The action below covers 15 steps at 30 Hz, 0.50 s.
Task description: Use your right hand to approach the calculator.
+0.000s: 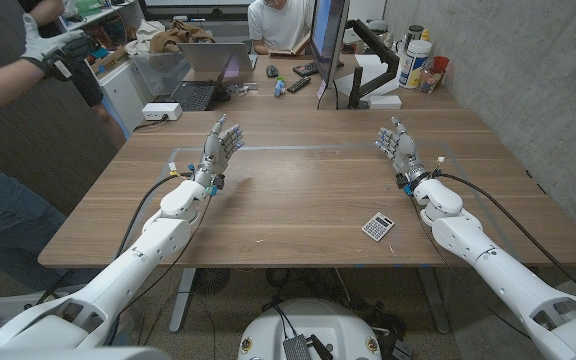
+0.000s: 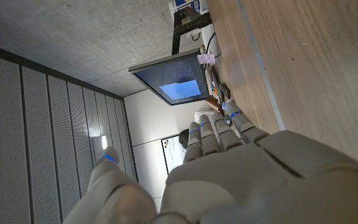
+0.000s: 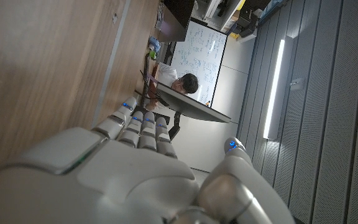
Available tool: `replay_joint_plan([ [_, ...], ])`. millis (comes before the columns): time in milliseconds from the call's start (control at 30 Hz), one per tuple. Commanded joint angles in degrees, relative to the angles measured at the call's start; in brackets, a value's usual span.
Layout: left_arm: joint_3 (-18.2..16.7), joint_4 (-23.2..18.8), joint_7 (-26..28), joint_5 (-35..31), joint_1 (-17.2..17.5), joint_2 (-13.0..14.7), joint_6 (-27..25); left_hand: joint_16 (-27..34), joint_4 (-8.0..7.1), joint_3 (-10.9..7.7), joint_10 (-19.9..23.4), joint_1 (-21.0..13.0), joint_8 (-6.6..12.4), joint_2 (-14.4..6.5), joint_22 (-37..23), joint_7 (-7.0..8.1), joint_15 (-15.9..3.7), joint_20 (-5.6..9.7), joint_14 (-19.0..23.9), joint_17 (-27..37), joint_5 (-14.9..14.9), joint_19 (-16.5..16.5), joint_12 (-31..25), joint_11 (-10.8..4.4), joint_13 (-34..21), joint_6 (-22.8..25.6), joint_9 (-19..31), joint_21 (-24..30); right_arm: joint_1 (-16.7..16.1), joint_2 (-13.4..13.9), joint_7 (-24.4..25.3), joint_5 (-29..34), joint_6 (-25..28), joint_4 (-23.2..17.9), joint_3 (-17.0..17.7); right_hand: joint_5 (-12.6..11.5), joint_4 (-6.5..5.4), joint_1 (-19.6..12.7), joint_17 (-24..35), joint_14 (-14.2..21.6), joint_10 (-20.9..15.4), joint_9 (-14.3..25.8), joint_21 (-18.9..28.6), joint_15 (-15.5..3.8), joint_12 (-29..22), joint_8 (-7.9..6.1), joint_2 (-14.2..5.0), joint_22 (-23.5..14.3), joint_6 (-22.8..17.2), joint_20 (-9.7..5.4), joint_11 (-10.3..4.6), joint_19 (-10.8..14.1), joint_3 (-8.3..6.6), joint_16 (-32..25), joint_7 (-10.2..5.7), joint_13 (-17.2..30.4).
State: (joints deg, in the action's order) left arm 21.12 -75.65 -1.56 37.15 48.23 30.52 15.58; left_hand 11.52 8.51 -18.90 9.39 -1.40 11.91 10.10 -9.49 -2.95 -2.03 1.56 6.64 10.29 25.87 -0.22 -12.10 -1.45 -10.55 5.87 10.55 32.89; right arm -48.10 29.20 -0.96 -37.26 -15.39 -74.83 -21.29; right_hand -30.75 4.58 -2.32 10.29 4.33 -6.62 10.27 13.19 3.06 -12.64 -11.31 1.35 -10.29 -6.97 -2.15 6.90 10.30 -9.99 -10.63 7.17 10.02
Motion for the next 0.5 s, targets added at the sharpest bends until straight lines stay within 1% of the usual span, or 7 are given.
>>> replay_joint_plan([
  [33,-0.4,-1.6,1.5,-0.4,0.4,1.3,-2.5,0.3,0.01,0.02,0.7,-0.2,0.56,0.4,-0.1,0.1,-0.57,7.21,0.7,0.1,0.5,0.3,-0.3,-0.28,-0.2,1.0,0.2,0.1,0.3,-0.2,0.8,0.2,1.5,-0.7,-0.6,-0.4,-0.13,-0.7,0.2,0.6,-0.5,0.1,0.2,-0.02,-0.3,-0.45,-0.41,-0.1,-0.8,-2.49,0.15,0.4,-0.38,-0.3,1.13,0.3],
  [167,-0.4,-1.9,1.7,-0.5,0.4,1.5,-2.8,0.3,0.03,0.15,0.8,-0.3,0.6,0.3,-0.1,0.15,-0.6,7.1,0.8,0.1,0.6,0.5,-0.3,-0.33,-0.2,1.2,0.2,0.0,0.4,-0.1,0.9,0.4,1.6,-0.8,-0.7,-0.4,-0.13,-0.8,0.2,0.7,-0.9,0.1,0.1,-0.05,-0.3,-0.49,-0.53,-0.2,-1.0,-2.53,-0.2,0.4,-0.32,-0.3,0.96,0.3],
  [300,-0.3,-2.2,1.8,-0.5,0.5,1.7,-3.4,0.3,0.04,0.36,1.3,-0.5,0.75,0.2,-0.1,0.14,-0.58,6.74,0.9,0.1,0.8,0.6,-0.4,-0.51,-0.2,1.8,0.2,-0.3,0.5,0.1,1.1,0.7,1.7,-1.2,-0.8,-0.5,-0.1,-0.9,0.2,0.7,-1.0,0.1,0.1,-0.11,-0.4,-0.51,-0.62,-0.2,-1.2,-2.56,-0.27,0.4,-0.29,-0.3,0.79,0.3],
  [500,-0.3,-2.7,2.4,-0.8,0.6,1.8,-3.6,0.3,0.05,0.53,1.6,-0.6,0.76,0.0,-0.1,0.16,-0.7,6.63,1.0,0.1,1.0,0.8,-0.5,-0.57,-0.2,2.1,0.2,-0.5,0.5,0.5,1.2,0.9,2.0,-1.6,-0.7,-0.5,-0.09,-1.0,0.3,1.0,-1.2,0.1,0.0,-0.32,-0.3,-0.5,-0.79,-0.2,-1.4,-2.53,-0.5,0.5,-0.21,-0.4,0.55,0.3],
])
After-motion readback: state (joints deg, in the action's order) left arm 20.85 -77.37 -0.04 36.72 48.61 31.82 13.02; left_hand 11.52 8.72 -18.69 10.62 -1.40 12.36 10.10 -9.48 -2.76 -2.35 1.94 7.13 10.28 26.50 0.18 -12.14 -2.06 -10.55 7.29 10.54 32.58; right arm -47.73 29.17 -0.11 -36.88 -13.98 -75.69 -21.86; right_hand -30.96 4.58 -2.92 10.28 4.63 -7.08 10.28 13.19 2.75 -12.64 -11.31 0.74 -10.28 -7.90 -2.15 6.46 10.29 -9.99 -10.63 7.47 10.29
